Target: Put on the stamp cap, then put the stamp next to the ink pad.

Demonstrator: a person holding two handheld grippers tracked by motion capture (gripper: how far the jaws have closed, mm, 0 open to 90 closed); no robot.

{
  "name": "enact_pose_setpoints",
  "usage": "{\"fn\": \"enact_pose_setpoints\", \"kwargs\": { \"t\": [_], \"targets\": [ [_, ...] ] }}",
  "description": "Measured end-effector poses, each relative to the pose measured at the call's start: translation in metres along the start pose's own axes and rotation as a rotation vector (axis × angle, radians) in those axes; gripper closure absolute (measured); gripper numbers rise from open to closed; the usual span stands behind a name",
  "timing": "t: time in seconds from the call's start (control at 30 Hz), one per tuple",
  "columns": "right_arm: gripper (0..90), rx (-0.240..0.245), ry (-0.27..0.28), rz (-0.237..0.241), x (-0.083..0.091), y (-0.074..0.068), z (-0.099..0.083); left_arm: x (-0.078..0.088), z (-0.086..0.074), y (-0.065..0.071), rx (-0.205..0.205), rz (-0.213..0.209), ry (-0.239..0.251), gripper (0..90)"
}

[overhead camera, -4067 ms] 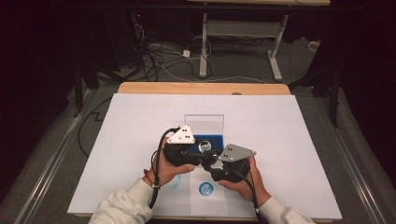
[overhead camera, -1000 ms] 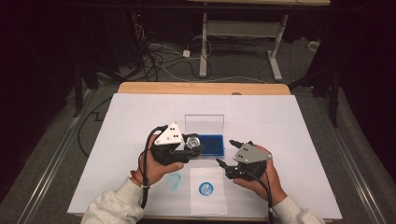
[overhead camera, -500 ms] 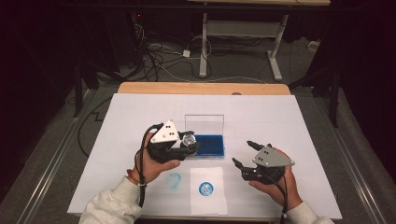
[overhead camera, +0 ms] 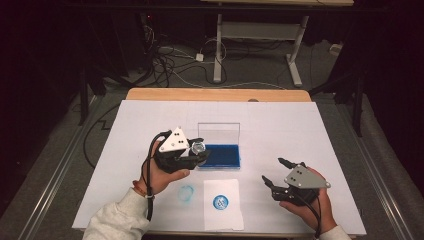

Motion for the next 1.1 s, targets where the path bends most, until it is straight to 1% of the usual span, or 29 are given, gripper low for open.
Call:
{"fn": "enact_pose_setpoints", "kwargs": {
  "t": [0.13,0.2,0.43,0.6,0.7,0.8,1.0,1.07,1.1],
  "targets": [
    [27.2,-0.017,-0.007,-0.018,0.009,0.004,-0.006,0.001,0.001,-0.002,-0.005,0.010,-0.001,54.1],
    [27.0,-0.029,-0.010,-0.019,0.014,0.007,-0.009,0.002,0.001,-0.002,-0.007,0.010,0.001,54.1],
    [27.0,-0.041,-0.031,-0.051,0.022,0.012,-0.018,0.001,0.001,-0.007,-0.009,0.014,-0.006,54.0],
    [26.4,-0.039,-0.024,-0.057,0.023,0.014,-0.018,0.002,0.001,-0.010,-0.014,0.024,-0.014,54.0],
    [26.3,-0.039,-0.030,-0.056,0.022,0.013,-0.019,0.003,0.001,-0.011,-0.014,0.035,-0.015,54.1],
    [25.5,-0.023,-0.043,-0.060,0.020,0.011,-0.020,0.004,0.001,-0.013,-0.018,0.044,-0.021,54.1],
    [22.7,-0.036,-0.030,-0.063,0.019,0.011,-0.018,0.007,0.005,-0.017,-0.020,0.060,-0.018,54.0],
    [22.6,-0.039,-0.032,-0.063,0.017,0.011,-0.019,0.008,0.006,-0.020,-0.011,0.060,-0.013,54.0],
    [22.5,-0.038,-0.034,-0.061,0.017,0.011,-0.019,0.010,0.006,-0.021,-0.015,0.065,-0.018,54.0]
  ]
}}
Point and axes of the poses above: each handheld gripper's, and its own axes: x roughly backward along the jaws, z roughly out of its top, y roughly to its right, the point moved 1 cm from there along -x, roughly forward along the jaws, and after that the axes turned 15 degrees about y, right-handed, at the moved point
